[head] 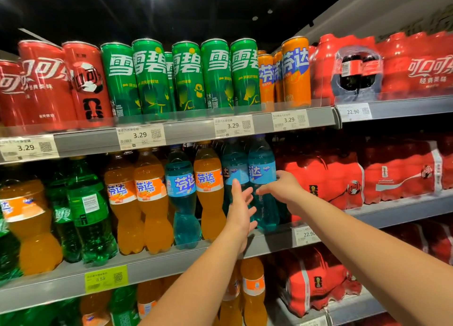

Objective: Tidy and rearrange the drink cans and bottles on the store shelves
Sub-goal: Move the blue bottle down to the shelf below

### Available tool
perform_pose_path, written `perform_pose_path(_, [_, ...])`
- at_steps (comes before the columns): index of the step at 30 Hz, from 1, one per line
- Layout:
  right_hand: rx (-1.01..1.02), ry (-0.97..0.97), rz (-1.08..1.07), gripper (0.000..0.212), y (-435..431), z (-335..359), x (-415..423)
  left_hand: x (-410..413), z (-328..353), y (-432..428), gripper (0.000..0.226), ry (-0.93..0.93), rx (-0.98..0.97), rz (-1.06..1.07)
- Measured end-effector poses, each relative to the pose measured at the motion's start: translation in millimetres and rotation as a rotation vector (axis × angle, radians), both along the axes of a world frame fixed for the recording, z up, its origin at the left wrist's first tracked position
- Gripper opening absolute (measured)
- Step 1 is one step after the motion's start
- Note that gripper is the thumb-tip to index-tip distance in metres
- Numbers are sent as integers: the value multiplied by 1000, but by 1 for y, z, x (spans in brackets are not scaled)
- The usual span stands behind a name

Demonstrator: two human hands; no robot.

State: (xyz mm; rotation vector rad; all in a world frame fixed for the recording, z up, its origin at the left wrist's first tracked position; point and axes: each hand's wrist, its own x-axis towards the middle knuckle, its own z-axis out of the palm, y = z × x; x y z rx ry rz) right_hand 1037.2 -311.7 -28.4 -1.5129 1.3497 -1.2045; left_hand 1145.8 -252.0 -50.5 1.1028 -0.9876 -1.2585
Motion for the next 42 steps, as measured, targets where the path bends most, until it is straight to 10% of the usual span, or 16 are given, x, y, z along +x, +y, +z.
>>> perform_pose_path(25, [-142,-3,-343,17,22,19,1,12,19,23,66,-54,-44,57])
perform_pose_path(42, [-220,-35,-66,8,92,43,139,125,56,103,56,-155,-109,246])
